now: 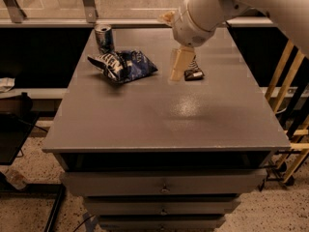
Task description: Move blue chip bag near redbull can
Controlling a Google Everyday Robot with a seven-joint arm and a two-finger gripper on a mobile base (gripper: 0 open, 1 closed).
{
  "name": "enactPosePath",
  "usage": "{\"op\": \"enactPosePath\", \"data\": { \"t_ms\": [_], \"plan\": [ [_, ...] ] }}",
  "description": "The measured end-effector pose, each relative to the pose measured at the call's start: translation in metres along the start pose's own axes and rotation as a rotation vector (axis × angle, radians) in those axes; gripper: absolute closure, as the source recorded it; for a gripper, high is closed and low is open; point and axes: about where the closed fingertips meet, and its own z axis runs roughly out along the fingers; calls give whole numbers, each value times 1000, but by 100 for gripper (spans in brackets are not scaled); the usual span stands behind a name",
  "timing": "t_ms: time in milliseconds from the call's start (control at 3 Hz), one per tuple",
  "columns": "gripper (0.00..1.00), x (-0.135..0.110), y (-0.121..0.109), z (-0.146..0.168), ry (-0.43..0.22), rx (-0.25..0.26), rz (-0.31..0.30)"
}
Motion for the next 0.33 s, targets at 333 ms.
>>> {"op": "enactPosePath", "data": {
  "t_ms": [333],
  "plan": [
    [0,2,4,-4,8,2,2]
  ]
}}
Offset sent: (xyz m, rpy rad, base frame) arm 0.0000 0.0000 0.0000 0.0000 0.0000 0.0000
